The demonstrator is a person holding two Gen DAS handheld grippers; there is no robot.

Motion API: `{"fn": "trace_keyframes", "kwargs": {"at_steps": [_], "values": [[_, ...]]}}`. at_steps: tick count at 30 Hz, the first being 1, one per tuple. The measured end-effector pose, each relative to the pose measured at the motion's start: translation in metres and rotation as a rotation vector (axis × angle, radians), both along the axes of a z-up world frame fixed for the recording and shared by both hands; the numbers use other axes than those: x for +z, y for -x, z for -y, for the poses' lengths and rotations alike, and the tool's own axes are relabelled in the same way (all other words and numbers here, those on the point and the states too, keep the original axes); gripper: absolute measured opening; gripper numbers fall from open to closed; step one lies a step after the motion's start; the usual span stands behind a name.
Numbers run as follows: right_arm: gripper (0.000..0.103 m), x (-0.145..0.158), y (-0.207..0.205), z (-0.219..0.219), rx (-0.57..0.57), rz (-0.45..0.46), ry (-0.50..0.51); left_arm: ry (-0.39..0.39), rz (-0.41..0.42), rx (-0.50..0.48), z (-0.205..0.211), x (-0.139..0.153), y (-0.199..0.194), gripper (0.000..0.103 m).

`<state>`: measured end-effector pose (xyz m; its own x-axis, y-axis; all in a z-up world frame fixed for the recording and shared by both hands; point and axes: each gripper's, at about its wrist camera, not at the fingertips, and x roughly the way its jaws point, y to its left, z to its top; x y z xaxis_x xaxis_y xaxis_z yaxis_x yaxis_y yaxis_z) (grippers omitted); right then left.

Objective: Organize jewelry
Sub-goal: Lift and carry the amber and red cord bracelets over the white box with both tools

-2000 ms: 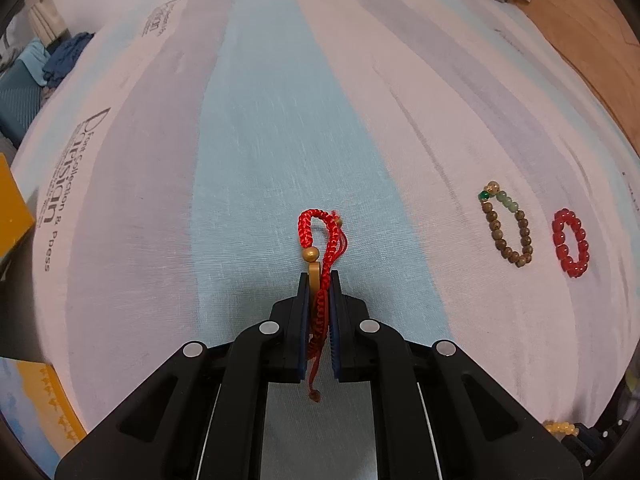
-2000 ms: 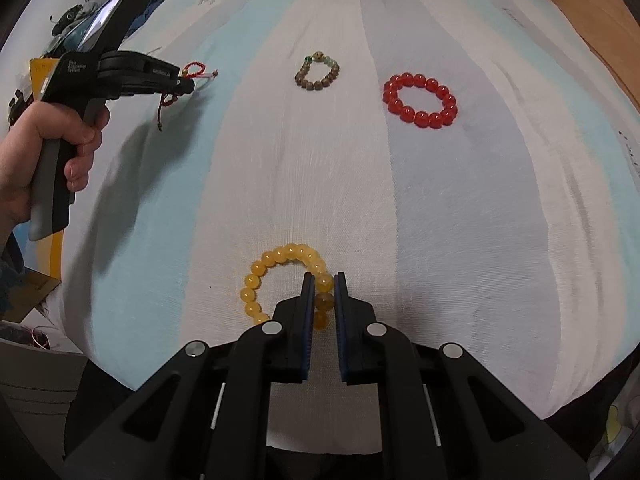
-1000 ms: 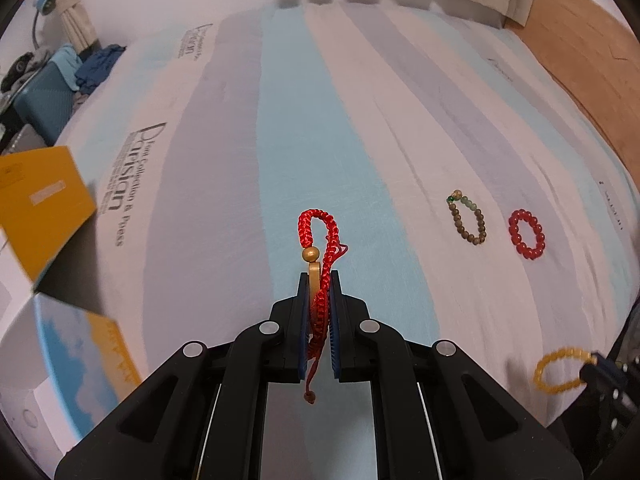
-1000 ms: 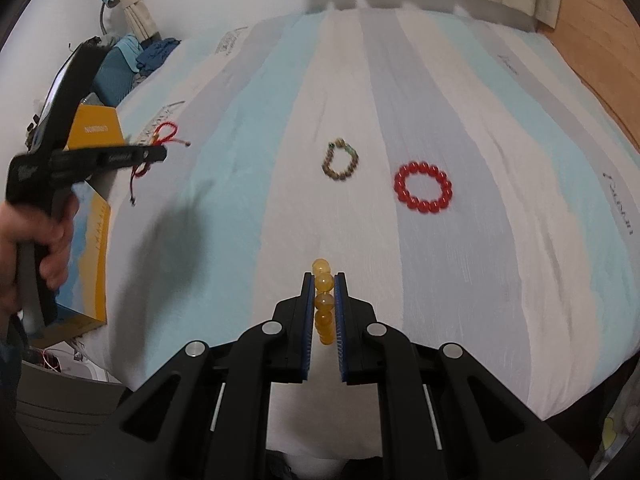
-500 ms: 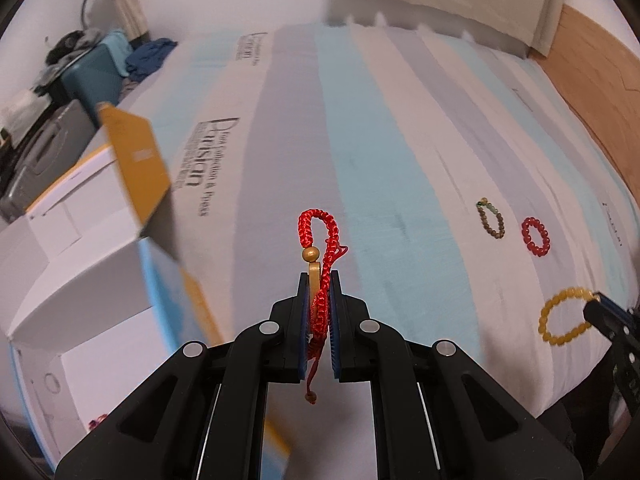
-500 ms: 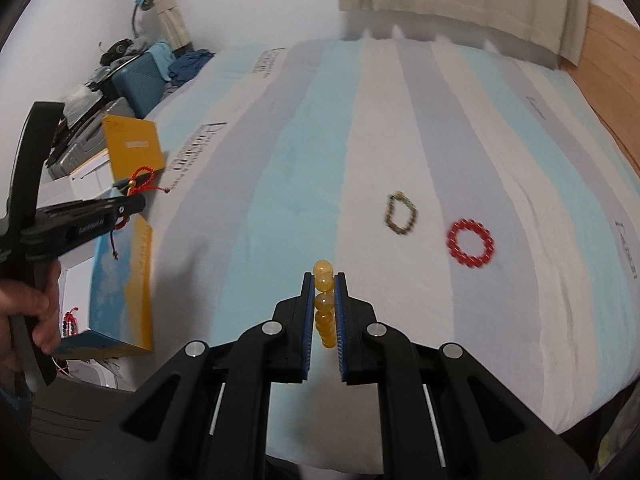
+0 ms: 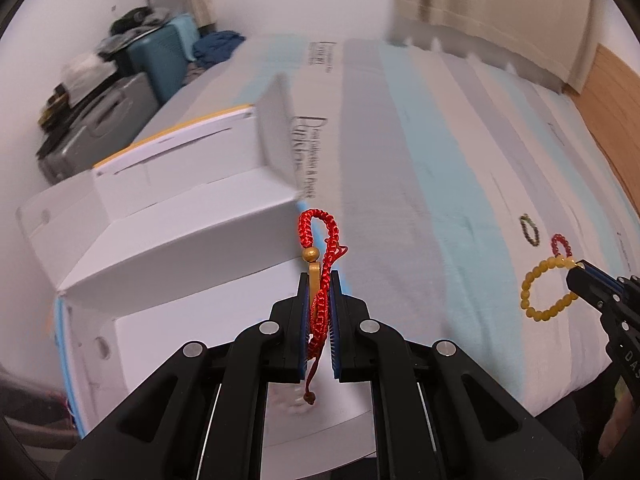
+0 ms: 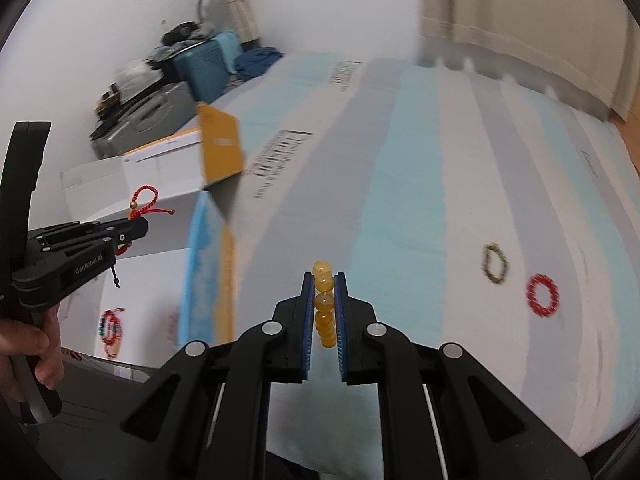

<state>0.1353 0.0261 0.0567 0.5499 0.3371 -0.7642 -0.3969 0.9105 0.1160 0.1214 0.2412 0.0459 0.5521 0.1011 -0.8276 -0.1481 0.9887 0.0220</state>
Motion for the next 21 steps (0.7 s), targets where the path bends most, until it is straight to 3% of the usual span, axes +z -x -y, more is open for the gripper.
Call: {"fn": "trace_keyframes", "kwargs": {"at_steps": [13,21], "values": [[0.009,0.016,0.030,-0.119,0.173,0.022,-0.001,0.009,-0.004,0.156,-0.100,0.003,0.063,0.007],[0.009,0.001,0.048,-0.180,0.261,-0.006,0.035,0.055,-0.045,0.227,-0.147,-0.017,0.092,0.007]]}}
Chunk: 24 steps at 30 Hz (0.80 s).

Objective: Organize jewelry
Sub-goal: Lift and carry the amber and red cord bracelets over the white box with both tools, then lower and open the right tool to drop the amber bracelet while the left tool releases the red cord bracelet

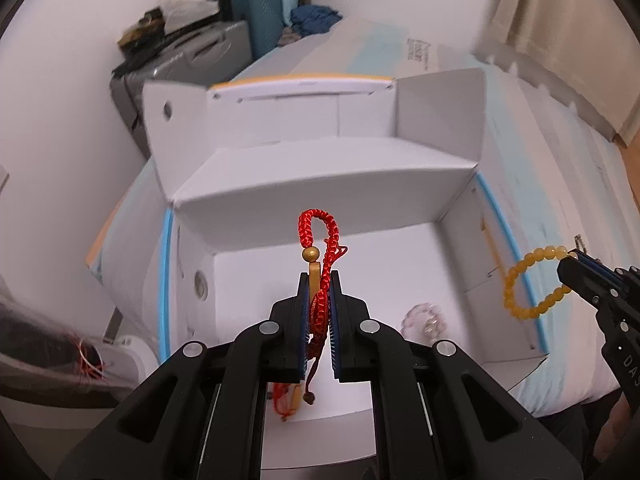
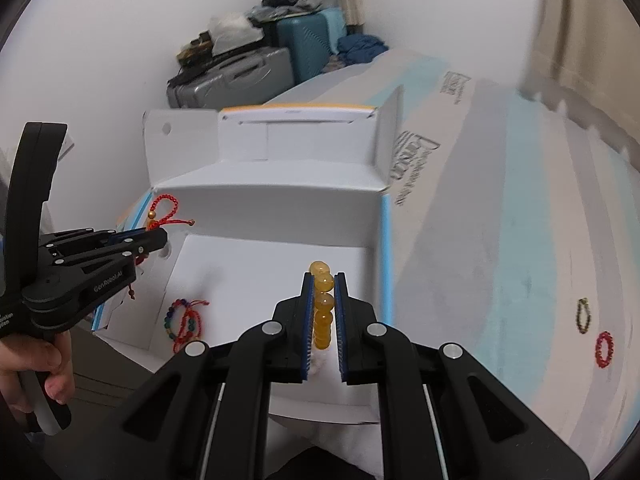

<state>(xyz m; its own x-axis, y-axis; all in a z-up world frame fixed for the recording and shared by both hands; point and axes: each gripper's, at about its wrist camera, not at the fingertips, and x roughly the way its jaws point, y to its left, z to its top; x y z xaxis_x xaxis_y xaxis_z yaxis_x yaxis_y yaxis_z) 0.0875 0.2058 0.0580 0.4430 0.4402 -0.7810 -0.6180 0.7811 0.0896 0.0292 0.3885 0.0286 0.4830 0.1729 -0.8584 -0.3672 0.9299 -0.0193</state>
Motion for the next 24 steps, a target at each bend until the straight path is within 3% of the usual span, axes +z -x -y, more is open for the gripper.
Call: {"fn": "trace_keyframes", "kwargs": {"at_steps": [15,24], "values": [[0.009,-0.074,-0.013,-0.057,0.031,-0.170,0.130,0.163,-0.184,0.035,-0.038,-0.076,0.011,0.007],[0.009,-0.106,-0.018,-0.062,0.020,-0.224,0.187,0.196,-0.271,0.026,-0.044,-0.107,0.008,0.007]]}}
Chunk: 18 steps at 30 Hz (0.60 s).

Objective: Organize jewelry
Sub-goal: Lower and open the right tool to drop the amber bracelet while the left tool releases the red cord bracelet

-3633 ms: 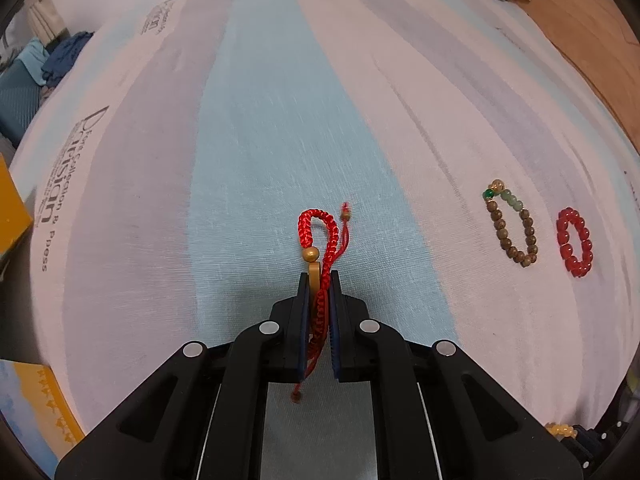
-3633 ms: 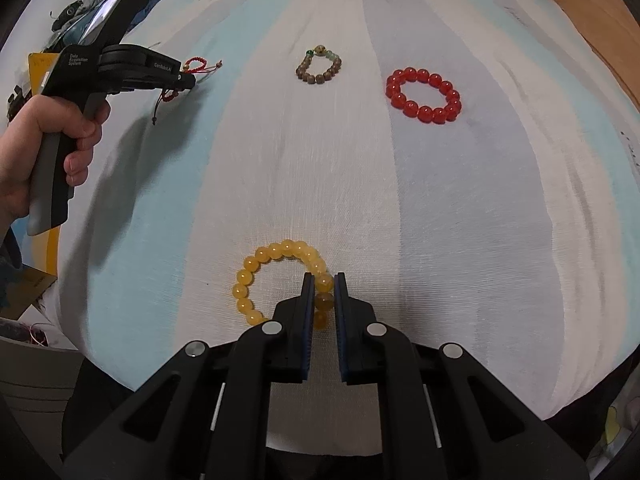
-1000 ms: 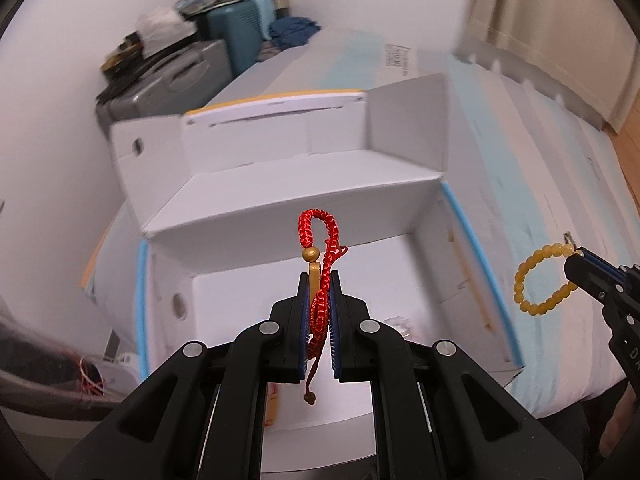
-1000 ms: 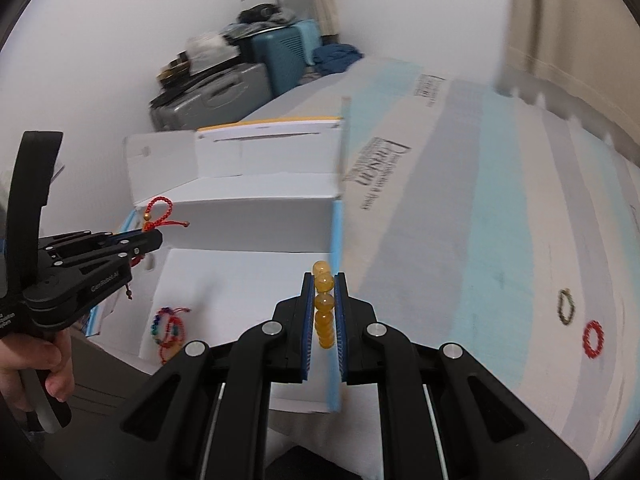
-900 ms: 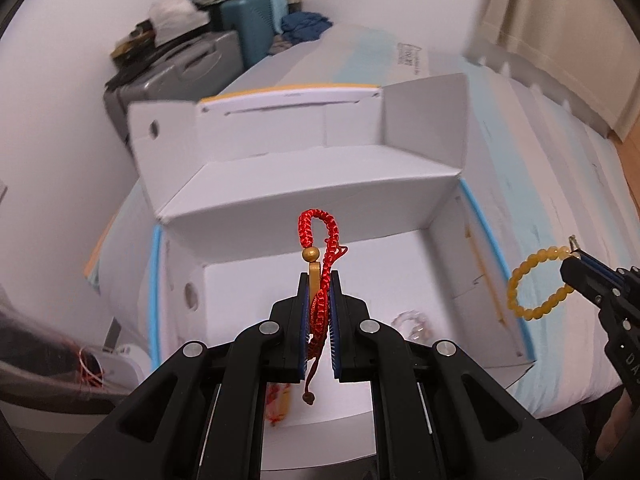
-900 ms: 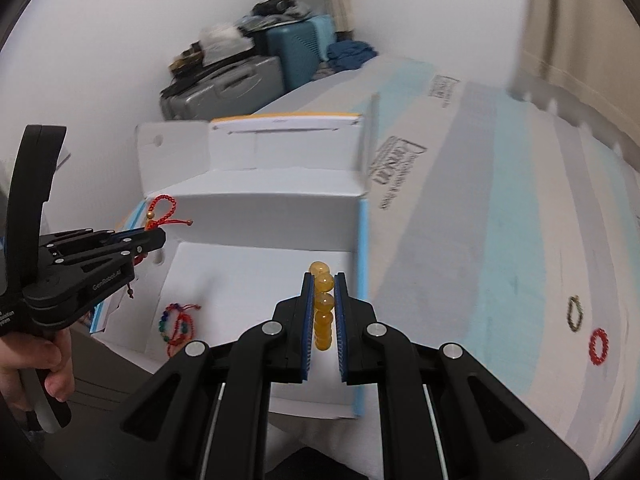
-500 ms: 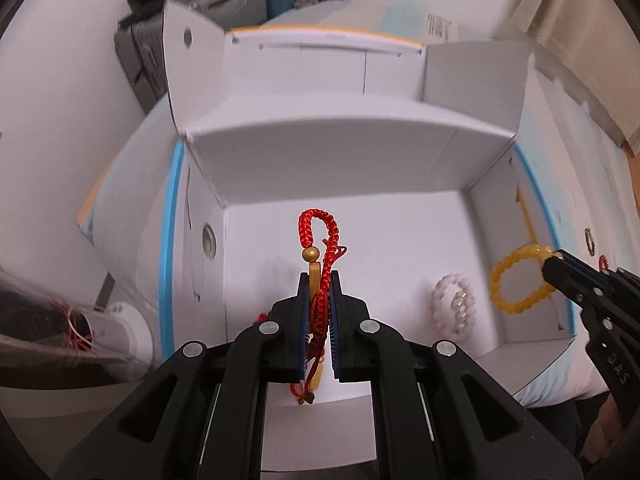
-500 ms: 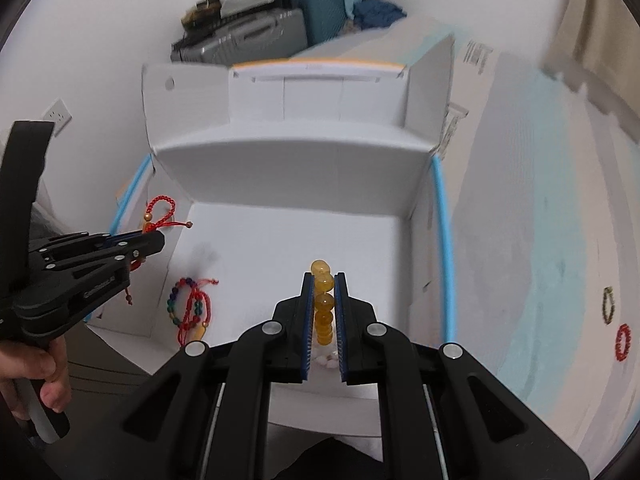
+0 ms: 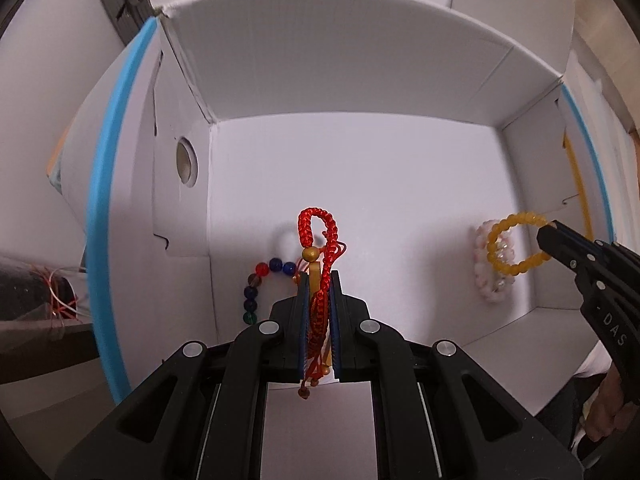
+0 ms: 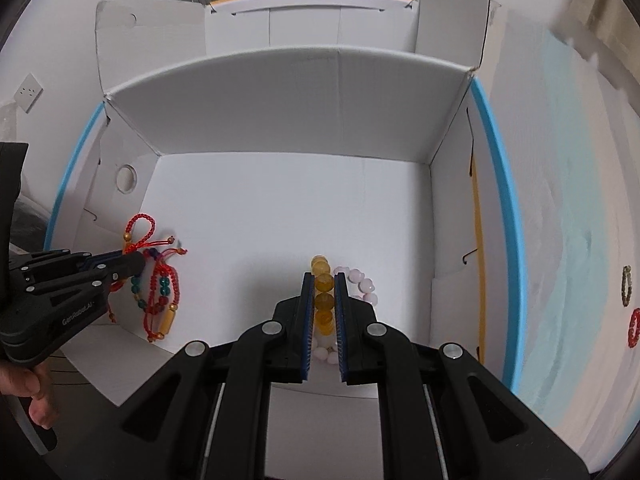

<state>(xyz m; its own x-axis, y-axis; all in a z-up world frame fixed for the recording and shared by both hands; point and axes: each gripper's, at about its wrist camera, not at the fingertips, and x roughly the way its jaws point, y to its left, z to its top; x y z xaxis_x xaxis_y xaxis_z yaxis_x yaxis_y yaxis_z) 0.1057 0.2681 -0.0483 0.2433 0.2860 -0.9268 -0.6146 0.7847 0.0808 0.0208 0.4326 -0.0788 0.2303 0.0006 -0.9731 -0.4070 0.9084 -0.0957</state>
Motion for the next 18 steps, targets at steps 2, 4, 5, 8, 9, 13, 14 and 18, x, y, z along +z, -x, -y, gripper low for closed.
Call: {"fn": "trace_keyframes", "kwargs": {"at_steps": [2,4,5,8,9,13,14,18], "values": [[0.009,-0.003,-0.001,-0.001,0.001,-0.004,0.004,0.003,-0.009,0.002,-0.001,-0.003,0.000,0.007],[0.009,-0.005,-0.001,-0.003,0.003,-0.011,0.008,0.002,-0.019,0.001,-0.003,-0.006,-0.001,0.008],[0.009,-0.006,-0.001,-0.003,0.004,-0.015,0.010,-0.004,-0.028,-0.002,-0.003,-0.007,-0.002,0.008],[0.011,-0.008,0.000,-0.004,0.006,-0.020,0.018,-0.018,-0.038,0.001,-0.002,-0.007,-0.004,0.010],[0.011,-0.008,0.000,-0.004,0.005,-0.019,0.015,-0.022,-0.040,0.002,-0.002,-0.007,-0.004,0.011],[0.019,-0.005,0.001,-0.003,0.004,-0.023,0.007,-0.043,-0.039,0.000,0.000,-0.006,-0.003,0.011],[0.024,-0.004,0.001,-0.002,0.003,-0.021,0.003,-0.048,-0.036,-0.001,0.001,-0.005,-0.002,0.012],[0.050,0.007,0.003,0.007,-0.010,-0.007,-0.039,-0.067,-0.007,0.005,0.004,0.003,0.000,0.038]]}}
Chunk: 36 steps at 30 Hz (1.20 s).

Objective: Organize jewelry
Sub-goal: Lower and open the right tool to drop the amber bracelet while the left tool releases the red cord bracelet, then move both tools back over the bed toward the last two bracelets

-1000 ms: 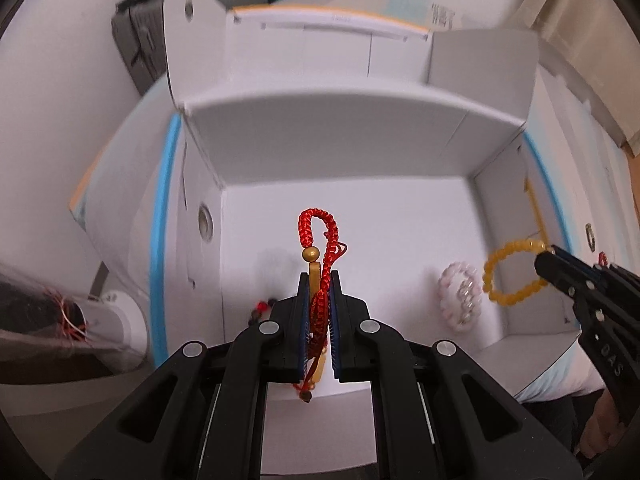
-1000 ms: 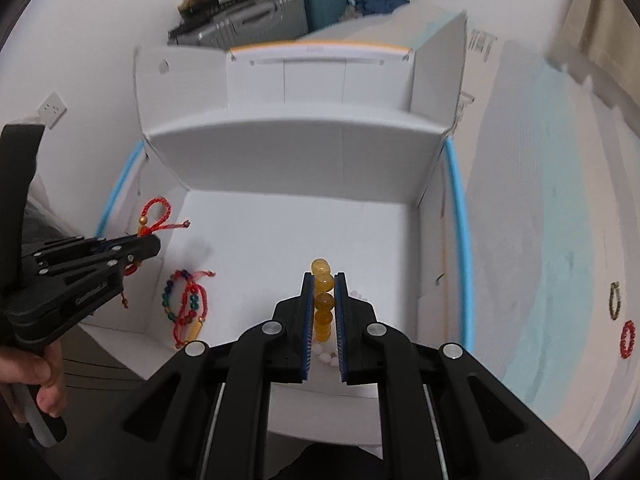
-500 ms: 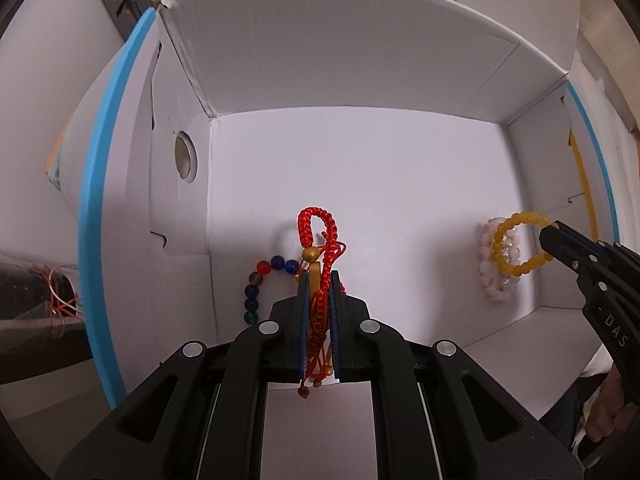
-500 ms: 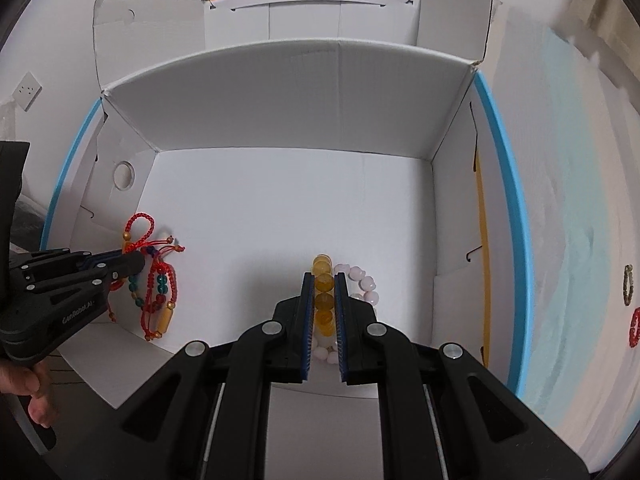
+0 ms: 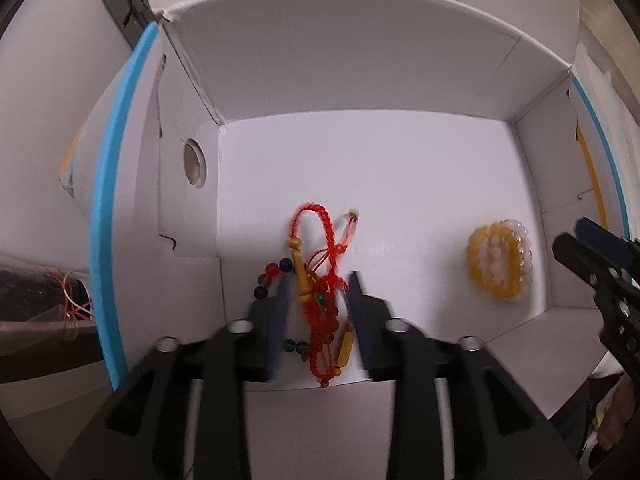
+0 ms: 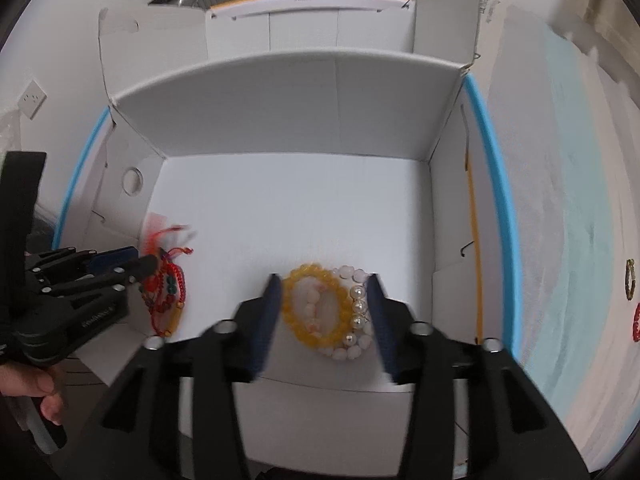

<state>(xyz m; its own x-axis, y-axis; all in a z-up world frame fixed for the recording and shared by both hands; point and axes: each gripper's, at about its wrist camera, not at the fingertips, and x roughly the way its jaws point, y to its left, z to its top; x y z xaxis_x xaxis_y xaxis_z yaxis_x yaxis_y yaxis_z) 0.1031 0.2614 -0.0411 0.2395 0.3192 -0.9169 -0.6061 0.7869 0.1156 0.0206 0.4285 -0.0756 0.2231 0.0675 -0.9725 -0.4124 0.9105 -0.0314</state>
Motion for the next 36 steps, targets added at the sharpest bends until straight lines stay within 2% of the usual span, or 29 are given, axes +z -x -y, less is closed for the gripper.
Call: {"fn": "trace_keyframes", "kwargs": {"at_steps": [5,7,12,22,36], "values": [[0.065,0.019,0.001,0.012,-0.006,0.022,-0.054,-0.010,0.043,0.008,0.002,0.015,0.004,0.056],[0.072,0.027,0.002,0.018,-0.009,0.035,-0.071,-0.026,0.062,0.005,0.005,0.023,0.005,0.068],[0.082,0.048,0.001,0.039,-0.026,0.081,-0.099,-0.061,0.109,-0.014,0.019,0.044,0.004,0.082],[0.093,0.085,-0.007,0.108,-0.109,0.168,-0.121,-0.114,0.205,-0.089,0.084,0.078,-0.027,0.096],[0.095,0.118,-0.029,0.240,-0.280,0.238,-0.125,-0.108,0.300,-0.253,0.207,0.113,-0.082,0.097]]}}
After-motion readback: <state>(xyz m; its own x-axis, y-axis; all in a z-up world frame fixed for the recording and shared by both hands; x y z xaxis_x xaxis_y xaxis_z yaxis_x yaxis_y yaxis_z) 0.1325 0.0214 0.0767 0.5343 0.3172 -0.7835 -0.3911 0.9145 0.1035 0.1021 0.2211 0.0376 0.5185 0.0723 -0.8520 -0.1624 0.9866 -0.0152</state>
